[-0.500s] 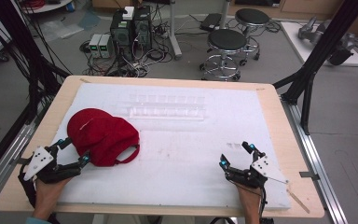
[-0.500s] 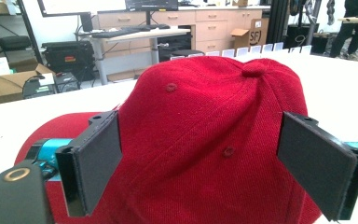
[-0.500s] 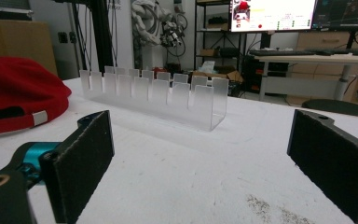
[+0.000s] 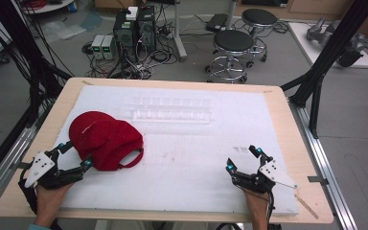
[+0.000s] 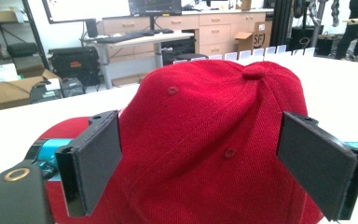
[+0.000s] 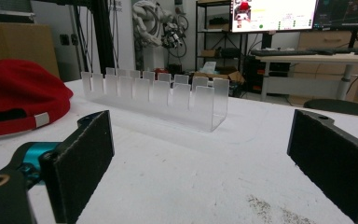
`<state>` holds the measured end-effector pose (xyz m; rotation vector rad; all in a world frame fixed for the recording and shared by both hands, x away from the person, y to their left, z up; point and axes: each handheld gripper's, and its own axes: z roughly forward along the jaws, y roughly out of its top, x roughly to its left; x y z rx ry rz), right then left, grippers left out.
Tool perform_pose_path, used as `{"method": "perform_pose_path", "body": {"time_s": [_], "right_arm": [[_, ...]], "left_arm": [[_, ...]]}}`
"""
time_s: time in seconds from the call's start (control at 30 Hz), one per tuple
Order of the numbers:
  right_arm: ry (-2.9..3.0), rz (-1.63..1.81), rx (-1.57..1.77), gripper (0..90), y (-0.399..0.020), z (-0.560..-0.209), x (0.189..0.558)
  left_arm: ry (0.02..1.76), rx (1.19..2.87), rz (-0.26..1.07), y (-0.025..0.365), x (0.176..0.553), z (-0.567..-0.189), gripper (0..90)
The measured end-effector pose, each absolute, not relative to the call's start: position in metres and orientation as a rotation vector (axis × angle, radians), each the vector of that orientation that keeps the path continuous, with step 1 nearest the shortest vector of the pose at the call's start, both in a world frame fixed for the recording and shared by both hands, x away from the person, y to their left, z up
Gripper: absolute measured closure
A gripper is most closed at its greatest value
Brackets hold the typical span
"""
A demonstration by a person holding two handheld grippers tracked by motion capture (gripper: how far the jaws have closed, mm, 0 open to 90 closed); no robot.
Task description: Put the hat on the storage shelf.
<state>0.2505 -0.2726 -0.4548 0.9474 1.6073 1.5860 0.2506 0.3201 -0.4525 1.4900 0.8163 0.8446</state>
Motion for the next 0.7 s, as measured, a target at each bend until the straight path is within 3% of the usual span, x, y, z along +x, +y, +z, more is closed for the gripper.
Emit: {"method": "perform_pose_path", "body": {"time_s": [0.7], "right_arm": [[1.612, 1.584, 0.959, 6.1, -0.2722, -0.4545, 0.2506]], "left_arm": [[0.824, 1.593, 0.802, 0.3161, 0.2557, -0.4457, 14.6]]}}
